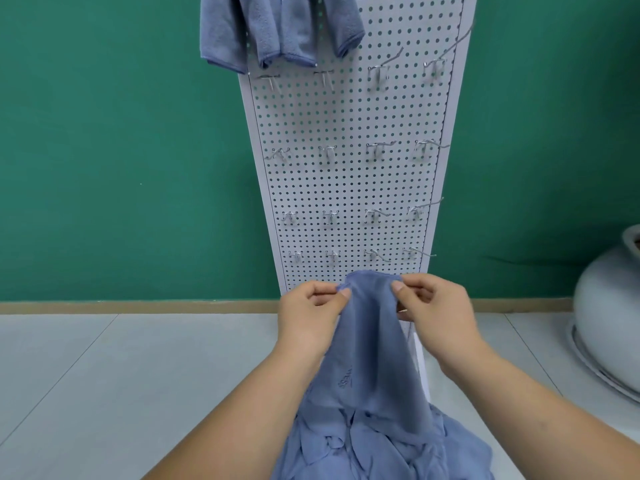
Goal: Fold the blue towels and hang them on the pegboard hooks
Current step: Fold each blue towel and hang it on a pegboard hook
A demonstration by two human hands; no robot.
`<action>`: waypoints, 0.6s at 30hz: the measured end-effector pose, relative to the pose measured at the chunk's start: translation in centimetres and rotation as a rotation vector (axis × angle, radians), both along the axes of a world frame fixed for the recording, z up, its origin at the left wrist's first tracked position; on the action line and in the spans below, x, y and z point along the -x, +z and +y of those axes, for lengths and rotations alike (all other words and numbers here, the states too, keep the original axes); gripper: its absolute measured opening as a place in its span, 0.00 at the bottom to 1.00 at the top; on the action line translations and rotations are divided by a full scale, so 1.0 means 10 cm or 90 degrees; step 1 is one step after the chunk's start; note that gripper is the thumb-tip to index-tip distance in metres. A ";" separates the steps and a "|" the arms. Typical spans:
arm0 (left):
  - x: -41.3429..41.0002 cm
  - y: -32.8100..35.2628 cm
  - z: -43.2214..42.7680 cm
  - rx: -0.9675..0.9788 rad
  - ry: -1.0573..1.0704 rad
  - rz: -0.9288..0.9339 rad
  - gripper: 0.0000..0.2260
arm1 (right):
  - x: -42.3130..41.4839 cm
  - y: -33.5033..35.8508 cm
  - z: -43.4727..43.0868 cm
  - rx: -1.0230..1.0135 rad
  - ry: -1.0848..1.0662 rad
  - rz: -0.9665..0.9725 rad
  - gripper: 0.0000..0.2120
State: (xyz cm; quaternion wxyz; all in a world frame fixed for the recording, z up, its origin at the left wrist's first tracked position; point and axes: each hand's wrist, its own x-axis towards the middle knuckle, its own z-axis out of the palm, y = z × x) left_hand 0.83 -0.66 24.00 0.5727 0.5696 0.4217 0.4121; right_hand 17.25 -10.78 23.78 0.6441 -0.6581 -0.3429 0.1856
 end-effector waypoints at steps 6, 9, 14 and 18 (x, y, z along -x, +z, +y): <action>-0.14 -0.05 -0.17 0.000 -0.042 -0.010 0.05 | 0.19 -0.12 0.08 0.064 0.005 -0.148 0.05; -0.13 -0.08 -0.15 -0.013 -0.045 0.006 0.05 | 0.24 -0.12 0.08 0.070 -0.024 -0.217 0.04; -0.11 -0.11 -0.12 -0.030 -0.065 0.014 0.06 | 0.31 -0.17 0.05 0.087 -0.019 -0.285 0.07; -0.12 -0.11 -0.13 -0.044 -0.087 0.035 0.08 | 0.38 -0.16 0.04 0.082 -0.001 -0.269 0.11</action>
